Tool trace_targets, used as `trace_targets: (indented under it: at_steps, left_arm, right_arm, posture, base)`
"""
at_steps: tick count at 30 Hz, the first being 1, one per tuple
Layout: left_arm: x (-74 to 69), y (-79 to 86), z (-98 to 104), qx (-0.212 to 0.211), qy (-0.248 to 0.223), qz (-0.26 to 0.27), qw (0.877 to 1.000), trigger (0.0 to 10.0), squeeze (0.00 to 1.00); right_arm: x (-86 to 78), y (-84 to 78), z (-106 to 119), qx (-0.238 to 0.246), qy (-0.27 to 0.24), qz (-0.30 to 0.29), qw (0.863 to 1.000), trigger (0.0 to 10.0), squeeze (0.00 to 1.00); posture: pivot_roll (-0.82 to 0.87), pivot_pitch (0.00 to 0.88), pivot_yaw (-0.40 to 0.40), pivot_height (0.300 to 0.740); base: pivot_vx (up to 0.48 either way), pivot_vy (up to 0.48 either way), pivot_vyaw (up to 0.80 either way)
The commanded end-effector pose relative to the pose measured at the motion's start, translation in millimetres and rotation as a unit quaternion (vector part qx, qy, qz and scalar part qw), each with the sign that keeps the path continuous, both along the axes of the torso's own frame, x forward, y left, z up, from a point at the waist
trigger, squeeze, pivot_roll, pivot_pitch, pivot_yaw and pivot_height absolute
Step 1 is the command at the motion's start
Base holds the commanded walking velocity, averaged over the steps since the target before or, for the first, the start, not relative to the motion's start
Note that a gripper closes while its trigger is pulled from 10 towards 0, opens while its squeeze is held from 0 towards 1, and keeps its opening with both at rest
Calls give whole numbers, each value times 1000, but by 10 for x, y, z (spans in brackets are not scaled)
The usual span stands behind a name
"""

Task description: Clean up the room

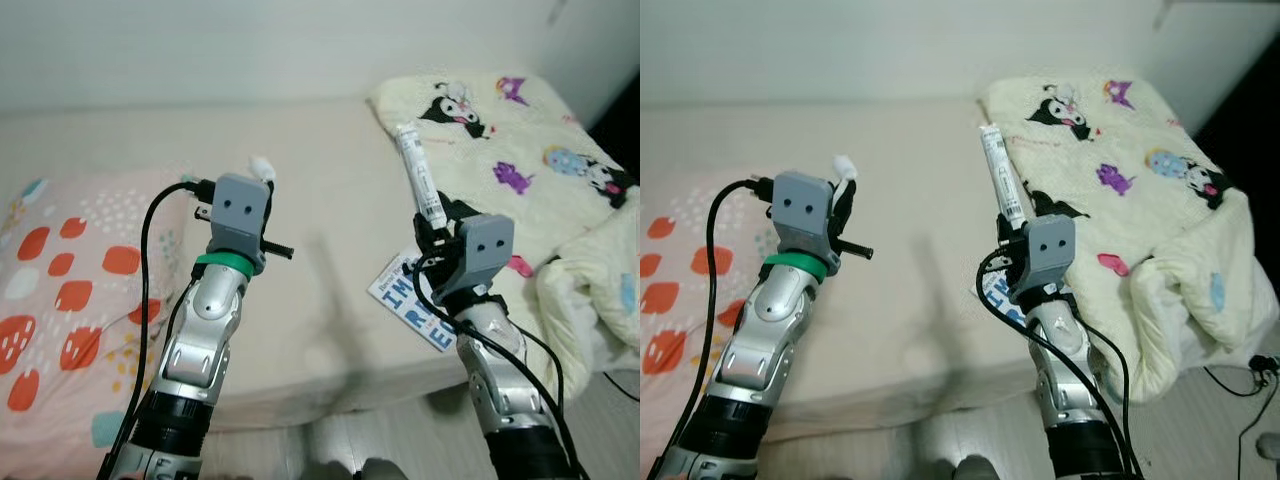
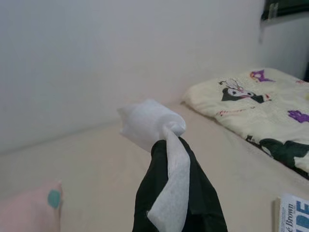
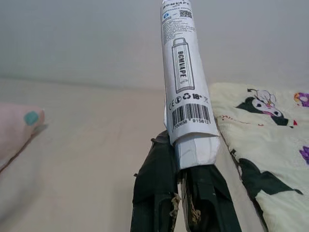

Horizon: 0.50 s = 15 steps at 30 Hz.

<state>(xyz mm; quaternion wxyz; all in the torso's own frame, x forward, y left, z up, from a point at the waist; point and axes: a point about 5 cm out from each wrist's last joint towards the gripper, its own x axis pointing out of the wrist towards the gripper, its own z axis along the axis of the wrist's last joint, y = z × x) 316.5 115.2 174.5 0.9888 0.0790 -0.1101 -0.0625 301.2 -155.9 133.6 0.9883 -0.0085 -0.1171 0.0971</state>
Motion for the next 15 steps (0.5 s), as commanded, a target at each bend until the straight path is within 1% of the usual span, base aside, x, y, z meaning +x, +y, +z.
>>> trace_targets:
  at_steps: [1, 2, 6, 10, 15]
  left_arm:
    - [-2, 7, -59, -2, 15, -3, 1000, 10000, 0]
    - [-2, 7, -59, -2, 15, -3, 1000, 10000, 0]
    - [-16, 1, -96, -6, 24, -6, 1000, 10000, 0]
    - [-30, -1, -109, -5, 26, -6, 1000, 10000, 0]
    - [-38, -1, -116, -3, 26, -8, 1000, 10000, 0]
  right_arm:
    - [-17, -25, -108, 16, 26, -8, 999, 10000, 0]
    - [-17, -25, -108, 16, 26, -8, 999, 10000, 0]
    - [-13, 1, -191, 42, 50, -11, 998, 10000, 0]
    - [-13, 40, -228, 48, 59, -9, 997, 10000, 0]
    - [-7, 80, -225, 45, 57, -4, 997, 10000, 0]
  posture:
    - [-4, 0, 3, 740]
    - [-4, 0, 3, 740]
    - [1, 0, 5, 740]
    - [2, 0, 7, 740]
    - [4, 0, 8, 740]
  base:
    - [0, 0, 0]
    - [0, 0, 0]
    - [0, 0, 0]
    - [0, 0, 0]
    - [0, 0, 0]
